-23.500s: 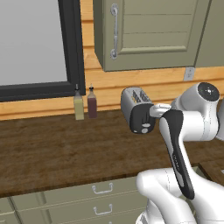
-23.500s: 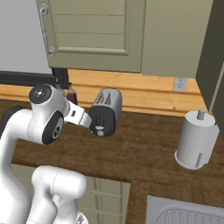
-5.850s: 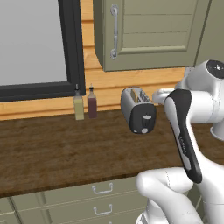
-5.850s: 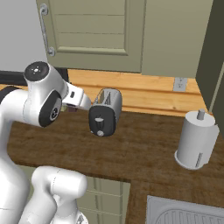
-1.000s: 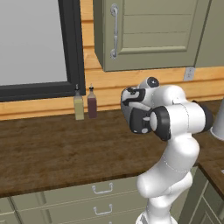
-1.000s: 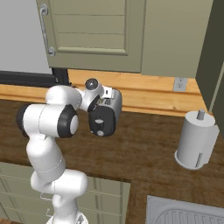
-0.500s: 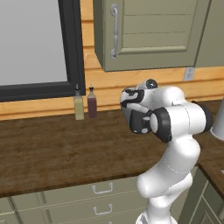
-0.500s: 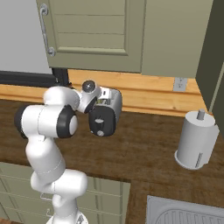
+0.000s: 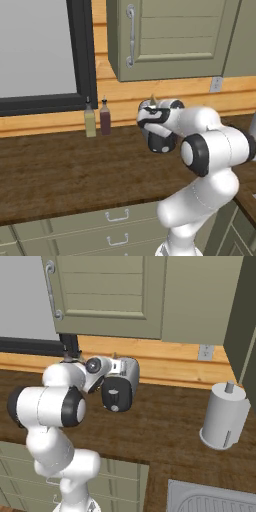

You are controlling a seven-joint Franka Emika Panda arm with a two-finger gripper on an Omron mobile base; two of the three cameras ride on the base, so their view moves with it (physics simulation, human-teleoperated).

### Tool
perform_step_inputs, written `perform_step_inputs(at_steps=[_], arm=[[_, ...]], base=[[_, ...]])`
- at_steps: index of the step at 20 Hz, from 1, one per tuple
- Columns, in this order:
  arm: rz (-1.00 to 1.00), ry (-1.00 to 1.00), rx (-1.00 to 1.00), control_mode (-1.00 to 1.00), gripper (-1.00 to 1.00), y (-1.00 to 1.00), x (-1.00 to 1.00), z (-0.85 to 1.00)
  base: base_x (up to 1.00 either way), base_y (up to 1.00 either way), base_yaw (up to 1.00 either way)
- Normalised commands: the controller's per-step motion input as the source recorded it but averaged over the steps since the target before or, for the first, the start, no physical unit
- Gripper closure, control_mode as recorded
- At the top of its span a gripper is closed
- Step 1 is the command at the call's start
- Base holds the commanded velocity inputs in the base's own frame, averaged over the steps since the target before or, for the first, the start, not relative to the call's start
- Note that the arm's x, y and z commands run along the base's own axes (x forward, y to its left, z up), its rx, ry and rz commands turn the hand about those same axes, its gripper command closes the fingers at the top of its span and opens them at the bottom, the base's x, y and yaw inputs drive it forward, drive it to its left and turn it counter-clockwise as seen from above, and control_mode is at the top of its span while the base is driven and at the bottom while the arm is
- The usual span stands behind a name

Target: Start the toaster. Once the lever pops up, take the bread to the plate on the dining counter.

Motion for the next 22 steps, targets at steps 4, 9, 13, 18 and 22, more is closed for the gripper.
perform_step_inputs(at_steps=[4, 9, 13, 18, 22], arm=[[-0.07, -0.16, 0.02, -1.0, 1.0, -0.17, -0.47, 0.88], [-0.04, -0.08, 0.05, -1.0, 1.0, -0.08, -0.51, 0.77], [-0.02, 0.0, 0.1, -1.0, 1.0, 0.0, -0.67, 0.56], [0.0, 0.0, 0.13, -1.0, 1.0, 0.06, -0.86, 0.74], [0.0, 0.08, 0.14, -1.0, 1.0, 0.11, -0.84, 0.72]], base=[[0.0, 0.0, 0.0], [0.0, 0.0, 0.0], [0.0, 0.0, 0.0], [0.0, 0.0, 0.0], [0.0, 0.0, 0.0]])
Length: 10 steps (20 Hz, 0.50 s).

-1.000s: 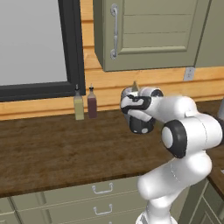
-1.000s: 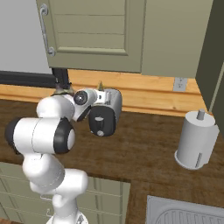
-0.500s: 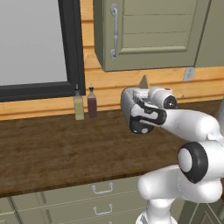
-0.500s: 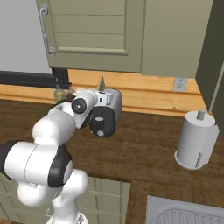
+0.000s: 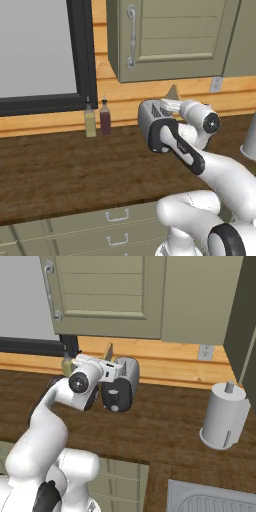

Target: Start the toaster. Once the lever pops up, take the bread to the plate on the dining counter.

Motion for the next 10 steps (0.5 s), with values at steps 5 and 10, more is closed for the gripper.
perform_step_inputs(at_steps=[5, 10], arm=[[0.0, 0.14, 0.12, -1.0, 1.0, 0.15, -0.96, 0.43], [0.0, 0.08, 0.04, -1.0, 1.0, 0.17, -1.0, 0.02]], base=[[0.0, 0.0, 0.0], [0.0, 0.0, 0.0]])
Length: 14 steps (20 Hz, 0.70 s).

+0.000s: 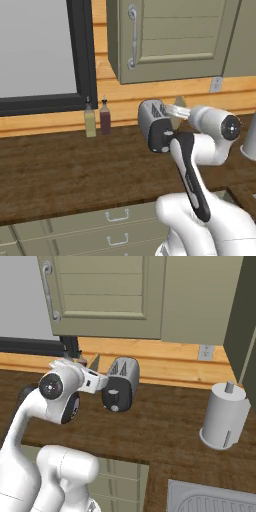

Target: Start the toaster. Once the lever pops up, take the bread to the plate on the dining counter.

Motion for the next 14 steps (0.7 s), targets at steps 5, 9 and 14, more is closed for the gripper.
perform_step_inputs(at_steps=[5, 9, 14], arm=[[0.0, 0.0, 0.0, -1.0, 1.0, 0.05, -1.0, 0.0], [0.0, 0.02, 0.04, -1.0, 1.0, -0.01, -1.0, 0.34], [0.0, 0.15, 0.03, -1.0, 1.0, -0.01, -0.88, 0.41]], base=[[0.0, 0.0, 0.0], [0.0, 0.0, 0.0], [0.0, 0.0, 0.0]])
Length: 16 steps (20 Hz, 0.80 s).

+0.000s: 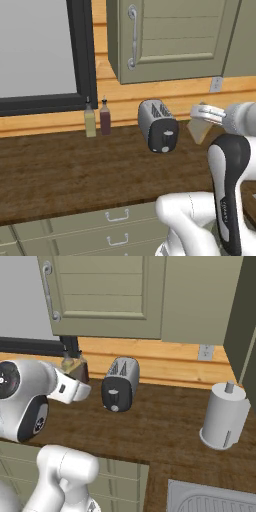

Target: Start the toaster. Once the lever pops up, take the bread to the plate on the dining counter.

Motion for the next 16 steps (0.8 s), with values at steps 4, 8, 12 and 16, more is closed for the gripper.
perform_step_inputs(at_steps=[4, 8, 12, 16], arm=[[0.01, 0.21, 0.0, -1.0, 1.0, 0.03, -0.22, 0.01], [0.04, 0.15, -0.01, -1.0, 1.0, 0.17, 0.15, -0.05], [0.07, 0.04, -0.06, -1.0, 1.0, 0.21, 0.16, -0.22], [0.03, 0.0, -0.02, 1.0, 1.0, 0.1, 0.0, -0.05]], base=[[0.0, 0.0, 0.0], [0.0, 0.0, 0.0], [0.0, 0.0, 0.0], [-0.22, 0.5, 0.14]])
